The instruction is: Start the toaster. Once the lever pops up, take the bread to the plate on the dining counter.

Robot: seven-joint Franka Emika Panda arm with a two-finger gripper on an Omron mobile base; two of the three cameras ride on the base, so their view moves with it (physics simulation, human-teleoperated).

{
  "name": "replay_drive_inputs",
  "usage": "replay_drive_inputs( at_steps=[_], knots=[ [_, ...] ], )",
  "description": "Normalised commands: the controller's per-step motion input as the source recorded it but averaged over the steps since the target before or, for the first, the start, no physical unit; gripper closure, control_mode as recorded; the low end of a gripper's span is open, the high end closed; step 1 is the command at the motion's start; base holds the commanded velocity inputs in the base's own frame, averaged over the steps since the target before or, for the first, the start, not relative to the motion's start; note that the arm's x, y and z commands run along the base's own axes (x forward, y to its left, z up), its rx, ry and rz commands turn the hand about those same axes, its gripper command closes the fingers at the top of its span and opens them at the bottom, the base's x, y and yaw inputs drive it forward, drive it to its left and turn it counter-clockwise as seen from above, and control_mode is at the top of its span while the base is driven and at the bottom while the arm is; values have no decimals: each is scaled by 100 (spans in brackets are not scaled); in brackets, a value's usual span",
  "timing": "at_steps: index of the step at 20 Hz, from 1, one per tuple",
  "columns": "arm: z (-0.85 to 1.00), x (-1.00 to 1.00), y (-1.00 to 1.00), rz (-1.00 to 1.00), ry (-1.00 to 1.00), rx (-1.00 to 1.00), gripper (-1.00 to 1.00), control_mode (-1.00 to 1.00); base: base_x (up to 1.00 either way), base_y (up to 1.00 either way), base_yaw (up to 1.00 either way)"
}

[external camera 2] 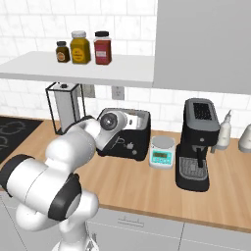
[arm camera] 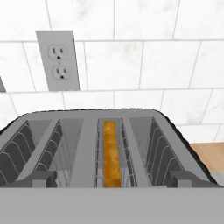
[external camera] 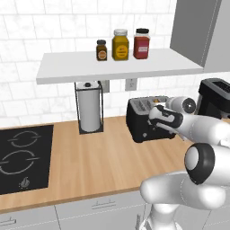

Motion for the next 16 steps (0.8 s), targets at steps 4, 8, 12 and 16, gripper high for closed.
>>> replay_drive_inputs(
  at_steps=[4,8,12,16],
  knots=[
    [-10,1,0,0,1,0,-100,-100,0,0,0],
    [-16,0,0,0,4,0,-100,-100,0,0,0],
    [-13,0,0,0,5,0,-100,-100,0,0,0],
    [-2,0,0,0,3,0,-100,-100,0,0,0]
  ],
)
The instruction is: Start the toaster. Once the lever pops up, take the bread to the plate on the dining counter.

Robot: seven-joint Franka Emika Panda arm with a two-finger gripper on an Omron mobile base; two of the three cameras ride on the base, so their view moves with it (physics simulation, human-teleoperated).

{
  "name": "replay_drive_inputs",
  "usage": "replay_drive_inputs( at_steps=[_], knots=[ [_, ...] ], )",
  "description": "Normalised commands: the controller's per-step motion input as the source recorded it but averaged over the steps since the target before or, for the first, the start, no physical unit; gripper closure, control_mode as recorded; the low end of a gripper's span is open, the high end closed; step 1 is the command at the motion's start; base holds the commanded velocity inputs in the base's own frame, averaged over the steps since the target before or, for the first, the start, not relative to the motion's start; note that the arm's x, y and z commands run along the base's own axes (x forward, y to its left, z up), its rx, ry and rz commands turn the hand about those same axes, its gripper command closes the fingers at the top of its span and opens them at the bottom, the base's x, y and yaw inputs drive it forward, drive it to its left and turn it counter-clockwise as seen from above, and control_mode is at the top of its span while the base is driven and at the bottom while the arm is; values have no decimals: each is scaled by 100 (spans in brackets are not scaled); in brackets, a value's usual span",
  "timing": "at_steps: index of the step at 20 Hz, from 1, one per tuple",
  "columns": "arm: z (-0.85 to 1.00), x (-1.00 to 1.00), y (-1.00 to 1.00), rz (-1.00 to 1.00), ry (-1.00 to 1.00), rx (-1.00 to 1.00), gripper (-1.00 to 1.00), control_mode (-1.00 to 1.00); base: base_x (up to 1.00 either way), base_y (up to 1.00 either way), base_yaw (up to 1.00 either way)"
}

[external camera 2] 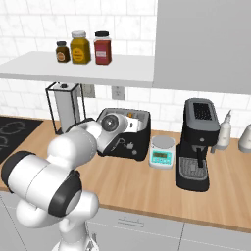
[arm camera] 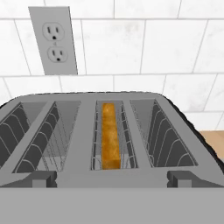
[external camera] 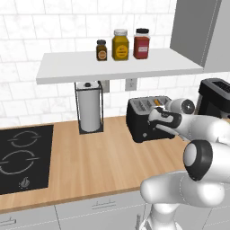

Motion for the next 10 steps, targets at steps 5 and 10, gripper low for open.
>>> replay_drive_inputs(
  at_steps=[5,10],
  knots=[
    [0,3,0,0,1,0,-100,-100,0,0,0],
    [0,9,0,0,3,0,-100,-100,0,0,0]
  ],
)
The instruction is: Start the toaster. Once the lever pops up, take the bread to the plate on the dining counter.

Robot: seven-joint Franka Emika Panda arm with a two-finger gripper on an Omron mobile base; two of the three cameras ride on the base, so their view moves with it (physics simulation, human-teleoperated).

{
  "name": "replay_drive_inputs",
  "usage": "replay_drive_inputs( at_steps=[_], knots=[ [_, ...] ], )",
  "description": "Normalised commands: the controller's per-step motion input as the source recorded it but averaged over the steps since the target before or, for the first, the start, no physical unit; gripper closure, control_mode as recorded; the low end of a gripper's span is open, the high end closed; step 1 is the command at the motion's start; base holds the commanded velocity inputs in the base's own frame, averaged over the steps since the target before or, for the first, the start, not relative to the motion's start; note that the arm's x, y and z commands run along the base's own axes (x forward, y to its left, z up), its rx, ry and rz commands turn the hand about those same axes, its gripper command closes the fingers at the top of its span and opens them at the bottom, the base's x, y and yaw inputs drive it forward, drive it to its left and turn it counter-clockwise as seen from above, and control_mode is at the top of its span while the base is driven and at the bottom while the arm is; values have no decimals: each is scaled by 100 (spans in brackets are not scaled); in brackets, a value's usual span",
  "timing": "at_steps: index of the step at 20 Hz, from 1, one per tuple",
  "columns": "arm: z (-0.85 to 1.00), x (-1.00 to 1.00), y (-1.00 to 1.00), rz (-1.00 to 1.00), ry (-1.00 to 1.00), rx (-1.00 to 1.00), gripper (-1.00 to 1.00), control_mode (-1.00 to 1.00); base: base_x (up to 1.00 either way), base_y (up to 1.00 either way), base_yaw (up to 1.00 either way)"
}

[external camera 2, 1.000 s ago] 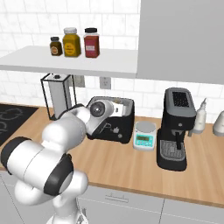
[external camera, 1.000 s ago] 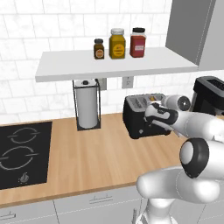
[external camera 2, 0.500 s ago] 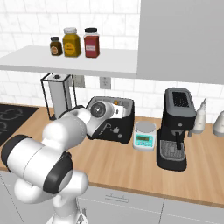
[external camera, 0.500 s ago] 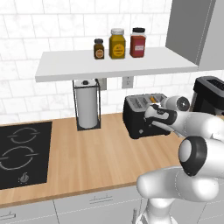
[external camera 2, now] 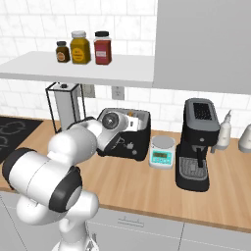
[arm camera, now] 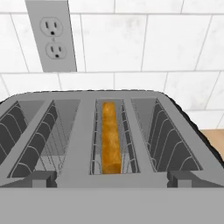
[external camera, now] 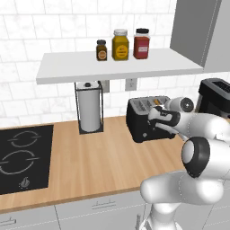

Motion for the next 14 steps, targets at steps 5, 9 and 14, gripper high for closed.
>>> replay_drive_inputs(
  at_steps=[5,9,14],
  knots=[
    [0,3,0,1,5,0,-100,-100,0,0,0],
    [0,1,0,1,5,0,-100,-100,0,0,0],
    [0,1,0,0,1,0,-100,-100,0,0,0]
  ],
)
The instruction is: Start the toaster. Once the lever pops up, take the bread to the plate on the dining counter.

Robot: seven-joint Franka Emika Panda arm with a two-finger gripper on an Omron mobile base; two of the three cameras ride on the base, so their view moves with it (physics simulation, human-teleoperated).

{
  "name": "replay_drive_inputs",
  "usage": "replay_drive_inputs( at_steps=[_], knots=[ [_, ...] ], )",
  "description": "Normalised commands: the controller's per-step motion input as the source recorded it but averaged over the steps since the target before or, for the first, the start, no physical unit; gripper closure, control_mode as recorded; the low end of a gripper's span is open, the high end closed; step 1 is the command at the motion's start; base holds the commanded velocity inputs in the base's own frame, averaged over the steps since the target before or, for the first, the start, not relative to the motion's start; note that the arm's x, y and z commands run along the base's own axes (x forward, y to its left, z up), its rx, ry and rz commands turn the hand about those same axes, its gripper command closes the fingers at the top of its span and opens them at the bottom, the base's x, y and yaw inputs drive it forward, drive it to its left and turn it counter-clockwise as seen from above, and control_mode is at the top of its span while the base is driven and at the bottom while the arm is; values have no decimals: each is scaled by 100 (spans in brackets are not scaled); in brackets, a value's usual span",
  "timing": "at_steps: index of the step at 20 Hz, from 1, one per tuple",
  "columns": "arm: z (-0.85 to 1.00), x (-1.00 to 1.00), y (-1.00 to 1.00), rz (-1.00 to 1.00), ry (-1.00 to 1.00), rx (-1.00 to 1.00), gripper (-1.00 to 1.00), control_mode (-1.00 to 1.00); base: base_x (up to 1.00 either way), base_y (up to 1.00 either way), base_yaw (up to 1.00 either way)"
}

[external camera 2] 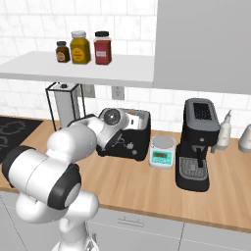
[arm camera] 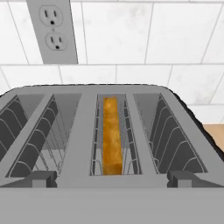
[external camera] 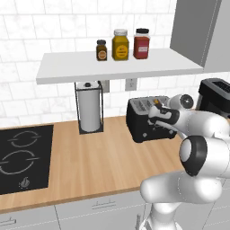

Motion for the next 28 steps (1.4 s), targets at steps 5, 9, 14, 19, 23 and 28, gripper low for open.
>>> replay_drive_inputs(
  at_steps=[5,9,14,19,23,28],
  knots=[
    [0,0,0,0,0,0,-100,-100,0,0,0],
    [0,0,0,0,0,0,-100,-100,0,0,0],
    [0,0,0,0,0,0,-100,-100,0,0,0],
    [0,0,0,0,0,0,-100,-100,0,0,0],
    [0,0,0,0,0,0,-100,-100,0,0,0],
    [0,0,0,0,0,0,-100,-100,0,0,0]
  ],
)
